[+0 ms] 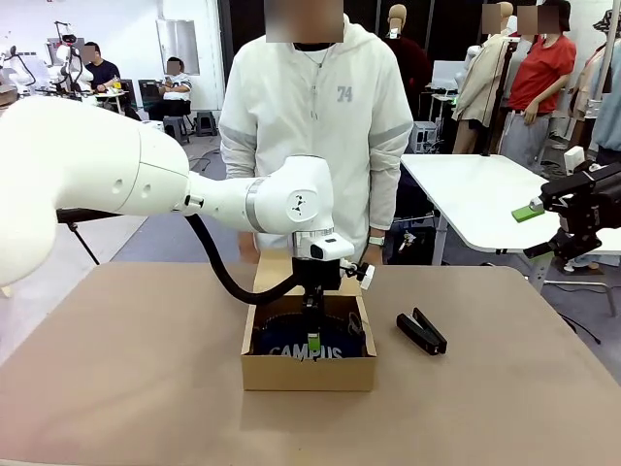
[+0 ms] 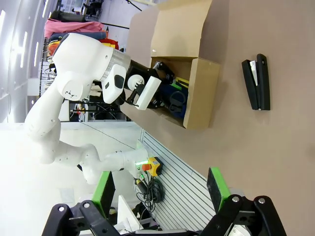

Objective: Pack the items into the box.
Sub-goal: Pick up the item indicated by the person and place it inside the Mailer Box.

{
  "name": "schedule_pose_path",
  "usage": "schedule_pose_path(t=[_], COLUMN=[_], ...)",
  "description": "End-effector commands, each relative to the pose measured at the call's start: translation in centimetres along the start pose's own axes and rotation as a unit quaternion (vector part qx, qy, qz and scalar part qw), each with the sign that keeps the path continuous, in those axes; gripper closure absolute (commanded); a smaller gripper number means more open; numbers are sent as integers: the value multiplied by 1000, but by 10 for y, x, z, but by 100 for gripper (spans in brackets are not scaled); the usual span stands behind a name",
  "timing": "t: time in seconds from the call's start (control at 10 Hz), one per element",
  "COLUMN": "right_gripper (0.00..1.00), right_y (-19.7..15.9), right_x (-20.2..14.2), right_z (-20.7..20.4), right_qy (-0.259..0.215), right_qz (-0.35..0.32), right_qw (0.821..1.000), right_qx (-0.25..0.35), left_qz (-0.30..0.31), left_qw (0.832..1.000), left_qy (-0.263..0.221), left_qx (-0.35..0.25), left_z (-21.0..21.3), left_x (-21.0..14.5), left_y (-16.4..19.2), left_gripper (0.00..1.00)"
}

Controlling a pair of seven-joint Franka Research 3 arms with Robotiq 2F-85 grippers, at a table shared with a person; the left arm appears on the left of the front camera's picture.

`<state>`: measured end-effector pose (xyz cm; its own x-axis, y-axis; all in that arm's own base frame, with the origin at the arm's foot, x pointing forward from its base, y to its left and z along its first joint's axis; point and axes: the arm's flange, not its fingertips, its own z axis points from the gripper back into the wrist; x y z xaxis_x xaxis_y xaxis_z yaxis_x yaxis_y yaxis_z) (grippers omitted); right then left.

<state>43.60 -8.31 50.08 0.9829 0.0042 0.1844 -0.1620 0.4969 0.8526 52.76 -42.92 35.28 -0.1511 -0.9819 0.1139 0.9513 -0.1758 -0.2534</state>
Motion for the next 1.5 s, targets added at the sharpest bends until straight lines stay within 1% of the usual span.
schedule_pose_path(t=[0.0, 0.4, 0.6, 0.7, 0.8, 0.9, 1.0, 1.1, 1.2, 1.3, 1.4], right_gripper=[0, 0, 0, 0, 0, 0, 0, 0, 0, 0, 0], right_y=[3, 3, 3, 3, 3, 3, 3, 3, 3, 3, 3], right_x=[1, 1, 1, 1, 1, 1, 1, 1, 1, 1, 1], right_z=[2, 2, 2, 2, 2, 2, 2, 2, 2, 2, 2], right_qy=[7, 7, 7, 7, 7, 7, 7, 7, 7, 7, 7], right_qz=[-3, -3, -3, -3, -3, -3, -3, -3, -3, -3, -3], right_qw=[1000, 1000, 1000, 1000, 1000, 1000, 1000, 1000, 1000, 1000, 1000], right_qx=[0, 0, 0, 0, 0, 0, 0, 0, 0, 0, 0], left_qz=[-9, -21, 6, 43, 105, 156, 320, 412, 452, 477, 538], left_qw=[1000, 999, 997, 996, 992, 981, 924, 869, 811, 738, 628], left_qy=[-1, -10, -10, -33, -57, -113, -208, -273, -371, -478, -562], left_qx=[11, 33, 74, 68, 42, 11, 19, 5, -1, 8, 1], left_z=[12, 42, 81, 113, 140, 162, 182, 191, 195, 194, 179], left_x=[-3, -12, -29, -50, -79, -115, -165, -218, -271, -320, -367], left_y=[-9, -24, -39, -55, -69, -85, -99, -118, -141, -163, -184], left_gripper=[0, 0, 0, 0, 0, 0, 0, 0, 0, 0, 0])
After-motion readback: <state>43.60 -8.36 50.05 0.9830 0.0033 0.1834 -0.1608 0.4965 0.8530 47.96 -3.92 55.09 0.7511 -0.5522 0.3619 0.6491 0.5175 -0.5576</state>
